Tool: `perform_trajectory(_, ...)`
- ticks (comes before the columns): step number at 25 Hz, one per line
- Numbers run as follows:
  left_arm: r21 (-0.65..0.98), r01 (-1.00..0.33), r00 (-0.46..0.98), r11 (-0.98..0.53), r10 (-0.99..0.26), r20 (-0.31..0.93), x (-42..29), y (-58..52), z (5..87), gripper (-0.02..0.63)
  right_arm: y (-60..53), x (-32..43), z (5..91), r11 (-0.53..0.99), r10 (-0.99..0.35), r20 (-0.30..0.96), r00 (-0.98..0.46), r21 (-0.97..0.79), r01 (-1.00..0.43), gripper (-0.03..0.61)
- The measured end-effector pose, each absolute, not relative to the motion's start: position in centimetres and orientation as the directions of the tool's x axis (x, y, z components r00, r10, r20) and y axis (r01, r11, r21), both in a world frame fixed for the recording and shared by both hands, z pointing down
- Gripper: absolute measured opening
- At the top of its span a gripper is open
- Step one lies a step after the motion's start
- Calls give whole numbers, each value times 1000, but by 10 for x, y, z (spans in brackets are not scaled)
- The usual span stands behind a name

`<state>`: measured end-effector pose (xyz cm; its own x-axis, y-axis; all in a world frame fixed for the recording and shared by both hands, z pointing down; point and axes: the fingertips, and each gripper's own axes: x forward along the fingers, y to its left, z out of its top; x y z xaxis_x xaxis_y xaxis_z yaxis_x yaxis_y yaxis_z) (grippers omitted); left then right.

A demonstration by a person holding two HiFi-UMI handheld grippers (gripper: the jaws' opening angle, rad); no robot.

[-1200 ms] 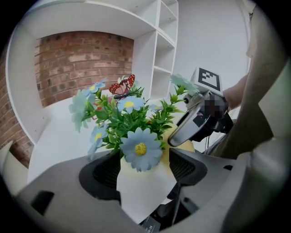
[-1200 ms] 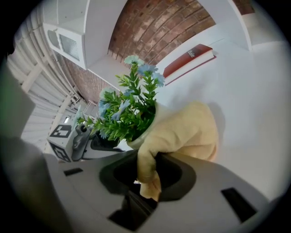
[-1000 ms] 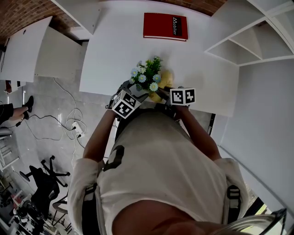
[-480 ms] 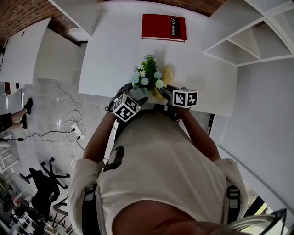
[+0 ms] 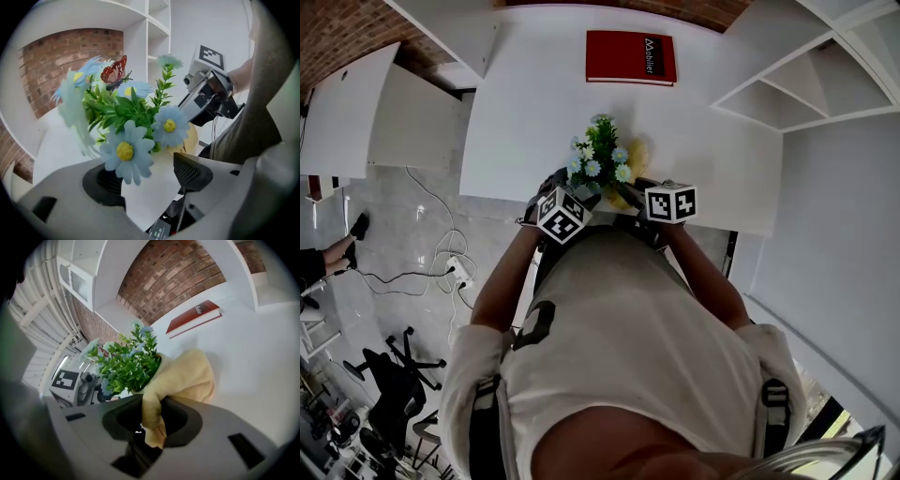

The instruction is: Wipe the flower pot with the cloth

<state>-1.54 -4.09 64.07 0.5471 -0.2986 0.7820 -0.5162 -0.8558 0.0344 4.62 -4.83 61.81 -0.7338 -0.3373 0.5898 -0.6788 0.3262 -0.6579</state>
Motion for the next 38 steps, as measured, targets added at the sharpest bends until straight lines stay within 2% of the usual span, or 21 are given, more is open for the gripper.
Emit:
perform_trajectory(2,32,-564,523,-825,-327,787,-15,-43,640,296,-37,40,620,337,-303,597,-743,-662,-670,106)
perform_trajectory(9,47,-579,511,-814,-318,799,-15,-33,639,293,-25,33,625,368,-223,619,-753,-662,-653,107)
perform_trajectory(13,59,-546,529,-836,-289,798,-13,-23,636,290,-30,45,621,334,-251,622,-742,-663,-670,106)
perform_trajectory(22,83,-565,546,-821,-296,784,-7,-28,634,285,-65,57,604,290,-371,586,-720,-664,-689,107)
perform_trajectory(27,141,-599,566,-788,-292,771,-3,-26,631,285,-52,55,613,279,-350,597,-722,-670,-689,106)
perform_trajectory(33,199,-583,605,-788,-258,753,6,-18,628,285,-20,36,624,324,-226,622,-750,-678,-660,107)
perform_trajectory(38,156,-572,596,-805,-277,754,2,-26,628,285,-34,48,622,292,-280,625,-729,-668,-685,106)
